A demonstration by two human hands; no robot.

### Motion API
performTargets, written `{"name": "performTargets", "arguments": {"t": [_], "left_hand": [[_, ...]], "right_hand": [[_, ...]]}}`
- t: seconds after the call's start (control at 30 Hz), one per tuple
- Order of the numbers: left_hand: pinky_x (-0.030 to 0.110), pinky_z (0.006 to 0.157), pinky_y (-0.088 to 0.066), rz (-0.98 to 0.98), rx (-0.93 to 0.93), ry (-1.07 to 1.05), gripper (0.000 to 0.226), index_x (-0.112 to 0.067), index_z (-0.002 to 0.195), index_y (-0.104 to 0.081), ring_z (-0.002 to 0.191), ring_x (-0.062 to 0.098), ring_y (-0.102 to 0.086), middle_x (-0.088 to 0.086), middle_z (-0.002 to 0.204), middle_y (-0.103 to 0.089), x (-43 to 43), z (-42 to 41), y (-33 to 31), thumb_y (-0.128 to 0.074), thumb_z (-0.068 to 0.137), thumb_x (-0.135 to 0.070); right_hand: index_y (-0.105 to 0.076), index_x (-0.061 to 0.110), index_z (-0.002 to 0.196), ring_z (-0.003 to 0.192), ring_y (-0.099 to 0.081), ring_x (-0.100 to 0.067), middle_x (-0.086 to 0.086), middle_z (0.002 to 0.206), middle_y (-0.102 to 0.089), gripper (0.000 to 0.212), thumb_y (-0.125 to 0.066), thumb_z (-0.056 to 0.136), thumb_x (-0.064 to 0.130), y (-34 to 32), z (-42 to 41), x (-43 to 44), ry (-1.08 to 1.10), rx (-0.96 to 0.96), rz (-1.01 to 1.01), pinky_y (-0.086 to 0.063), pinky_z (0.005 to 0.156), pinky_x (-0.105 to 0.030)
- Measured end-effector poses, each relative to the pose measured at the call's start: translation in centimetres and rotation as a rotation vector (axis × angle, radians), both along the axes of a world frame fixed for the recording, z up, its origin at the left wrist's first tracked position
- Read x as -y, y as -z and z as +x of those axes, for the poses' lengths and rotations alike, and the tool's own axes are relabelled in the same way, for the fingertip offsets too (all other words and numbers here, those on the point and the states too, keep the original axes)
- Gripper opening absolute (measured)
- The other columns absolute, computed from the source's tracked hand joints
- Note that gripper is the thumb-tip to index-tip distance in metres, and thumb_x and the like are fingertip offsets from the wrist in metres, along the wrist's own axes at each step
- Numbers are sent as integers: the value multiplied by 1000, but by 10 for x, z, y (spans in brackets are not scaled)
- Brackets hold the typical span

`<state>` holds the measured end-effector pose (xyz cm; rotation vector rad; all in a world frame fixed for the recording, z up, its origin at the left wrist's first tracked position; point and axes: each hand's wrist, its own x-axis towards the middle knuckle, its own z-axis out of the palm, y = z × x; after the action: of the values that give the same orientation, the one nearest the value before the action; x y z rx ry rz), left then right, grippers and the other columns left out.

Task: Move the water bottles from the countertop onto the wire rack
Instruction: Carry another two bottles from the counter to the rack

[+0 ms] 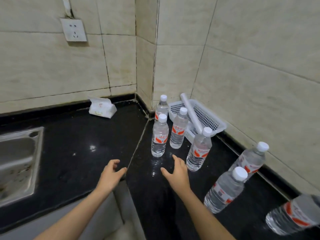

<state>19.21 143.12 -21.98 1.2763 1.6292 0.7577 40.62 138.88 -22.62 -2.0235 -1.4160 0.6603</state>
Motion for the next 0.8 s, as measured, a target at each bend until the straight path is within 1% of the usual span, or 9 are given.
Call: {"name": "performTargets", "arguments": {"t": [0.2, 0.33, 0.43, 0.47, 0.53, 0.63, 0.7, 0.77, 0.8], "left_hand": [[33, 90, -37, -3, -40, 33, 44, -7, 125, -46, 116, 30, -48, 19, 130, -47, -65, 6, 9, -61, 84, -16], [41, 93, -41, -26, -49, 111, 48, -9, 126, -45, 114, 32, -49, 19, 130, -46, -110, 23, 19, -63, 83, -17], [45, 96, -42, -21, -13, 199, 52, -7, 127, -43, 114, 34, -49, 23, 130, -46, -150, 37, 28, -66, 80, -14], [44, 96, -42, -23, 6, 229, 54, -8, 128, -43, 115, 34, -48, 23, 130, -45, -164, 42, 30, -67, 80, -13], [38, 91, -41, -40, 41, 292, 59, -10, 130, -40, 113, 31, -48, 22, 131, -44, -190, 51, 32, -68, 78, -13], [30, 84, -41, -28, 93, 399, 68, -10, 133, -37, 103, 23, -50, 21, 131, -44, -226, 64, 32, -72, 75, -12], [31, 85, -44, -12, 134, 463, 75, -11, 135, -33, 100, 22, -53, 20, 132, -44, -250, 74, 29, -74, 72, -11], [38, 96, -42, -8, 162, 531, 88, -12, 140, -24, 116, 31, -48, 19, 139, -39, -274, 88, 26, -76, 69, -11], [39, 99, -38, 2, 173, 577, 94, -13, 142, -19, 122, 33, -43, 18, 142, -35, -284, 96, 23, -77, 68, -12]], "right_hand": [[-22, 16, 142, 133, -28, -22, -6, 145, -33, 80, -67, 78, 33, 4, -1, -46, 59, -125, 70, -28, 108, -34], [-20, 17, 142, 133, -28, -19, -4, 144, -33, 85, -70, 75, 34, 6, -7, -63, 116, -161, 114, -26, 107, -28], [-24, 26, 140, 128, -33, -12, 8, 134, -40, 88, -74, 68, 35, 7, -14, -80, 172, -196, 161, -28, 102, -22], [-26, 28, 138, 126, -35, -10, 11, 130, -41, 88, -76, 66, 35, 6, -15, -89, 206, -201, 178, -29, 101, -22], [-27, 26, 138, 128, -37, -10, 8, 134, -43, 91, -78, 63, 30, 2, -18, -106, 285, -241, 190, -32, 105, -26], [-28, 32, 135, 124, -44, -8, 8, 132, -47, 91, -79, 60, 20, -2, -24, -128, 368, -334, 214, -35, 106, -29], [-28, 44, 127, 116, -49, -2, 16, 123, -51, 90, -80, 60, 16, -3, -28, -140, 428, -354, 197, -37, 100, -19], [-32, 51, 113, 102, -53, 7, 26, 110, -52, 81, -80, 60, 14, -1, -32, -146, 496, -351, 179, -36, 85, -2], [-33, 52, 108, 97, -55, 8, 27, 104, -53, 77, -80, 60, 14, 0, -33, -147, 532, -342, 167, -36, 79, 2]]}}
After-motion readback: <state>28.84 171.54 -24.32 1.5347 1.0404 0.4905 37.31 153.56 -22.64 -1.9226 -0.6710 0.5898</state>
